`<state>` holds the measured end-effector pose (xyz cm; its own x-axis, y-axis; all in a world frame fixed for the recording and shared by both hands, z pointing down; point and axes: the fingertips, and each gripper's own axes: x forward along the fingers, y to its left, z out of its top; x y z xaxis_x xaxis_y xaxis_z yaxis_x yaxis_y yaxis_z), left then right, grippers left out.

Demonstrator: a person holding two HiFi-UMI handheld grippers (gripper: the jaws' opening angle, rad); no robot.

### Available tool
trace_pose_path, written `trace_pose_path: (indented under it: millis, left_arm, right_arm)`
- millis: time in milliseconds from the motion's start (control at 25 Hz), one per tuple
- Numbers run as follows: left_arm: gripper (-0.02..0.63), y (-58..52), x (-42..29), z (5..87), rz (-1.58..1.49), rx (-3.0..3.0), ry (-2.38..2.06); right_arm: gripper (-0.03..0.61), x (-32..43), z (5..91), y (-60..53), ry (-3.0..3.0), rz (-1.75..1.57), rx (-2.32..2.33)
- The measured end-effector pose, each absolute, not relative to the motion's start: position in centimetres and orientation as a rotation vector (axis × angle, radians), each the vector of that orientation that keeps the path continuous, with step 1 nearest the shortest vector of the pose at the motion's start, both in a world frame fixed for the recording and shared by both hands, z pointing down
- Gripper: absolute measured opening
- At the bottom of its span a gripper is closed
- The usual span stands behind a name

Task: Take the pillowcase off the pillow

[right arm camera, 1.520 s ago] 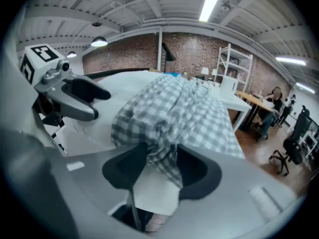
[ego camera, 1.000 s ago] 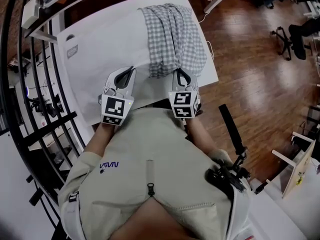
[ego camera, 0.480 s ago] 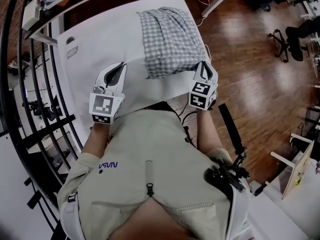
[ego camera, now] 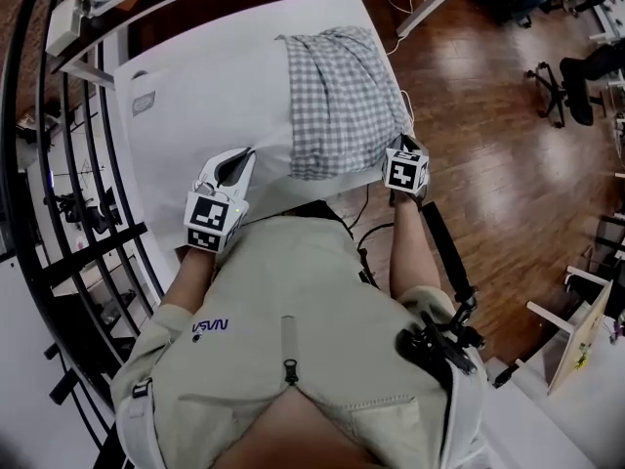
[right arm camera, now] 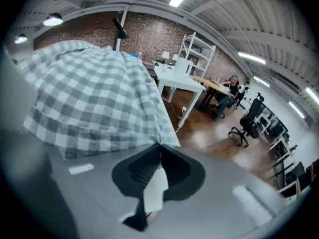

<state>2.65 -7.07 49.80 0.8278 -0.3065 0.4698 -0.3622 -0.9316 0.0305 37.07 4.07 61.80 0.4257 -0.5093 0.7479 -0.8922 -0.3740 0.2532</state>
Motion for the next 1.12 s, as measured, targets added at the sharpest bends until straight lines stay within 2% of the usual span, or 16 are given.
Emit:
trace_pose_path:
  millis: [120, 240, 320, 440, 680, 800, 920, 1040, 1120]
  left_arm:
    - [0.021, -6.5, 2.7, 50.1, 0.709, 2.889, -0.511]
    - [0.099, -6.0, 2.5, 48.1, 0.639, 2.924, -0.49]
    - [0.133, -6.3, 2.5, 45.6, 0.539, 2.974, -0.55]
    - [0.133, -8.3, 3.1, 42.9, 0.393, 3.006, -0.677]
    - [0.137, -14.3, 5.6, 41.7, 0.356, 3.017, -0.837]
    - [0.146, -16.5, 6.9, 42.2, 0.374, 3.007, -0.867]
    - [0.186, -18.2, 8.6, 43.3, 0.442, 2.982, -0.867]
    - [0.238, -19.2, 10.2, 45.8, 0.589, 2.939, -0.821]
    - [0.245, -19.2, 10.9, 48.2, 0.718, 2.901, -0.765]
  right_arm:
    - [0.031, 36.4, 62.8, 4.3, -1.221, 0.821, 2.018]
    - [0.104, 35.6, 60.4, 4.2, -1.274, 0.817, 2.068]
    - [0.106, 35.3, 57.4, 4.0, -1.296, 0.77, 2.129]
    - [0.104, 35.0, 52.2, 2.0, -1.376, 0.639, 2.213]
    - [0.106, 32.8, 45.8, -5.4, -1.623, 0.457, 2.181]
    - [0.121, 31.4, 44.5, -8.9, -1.746, 0.451, 2.138]
    - [0.135, 30.3, 43.6, -12.4, -1.829, 0.429, 2.059]
    - [0.141, 30.0, 43.8, -15.9, -1.876, 0.431, 1.985]
    - [0.15, 30.0, 44.6, -18.2, -1.891, 0.453, 1.94]
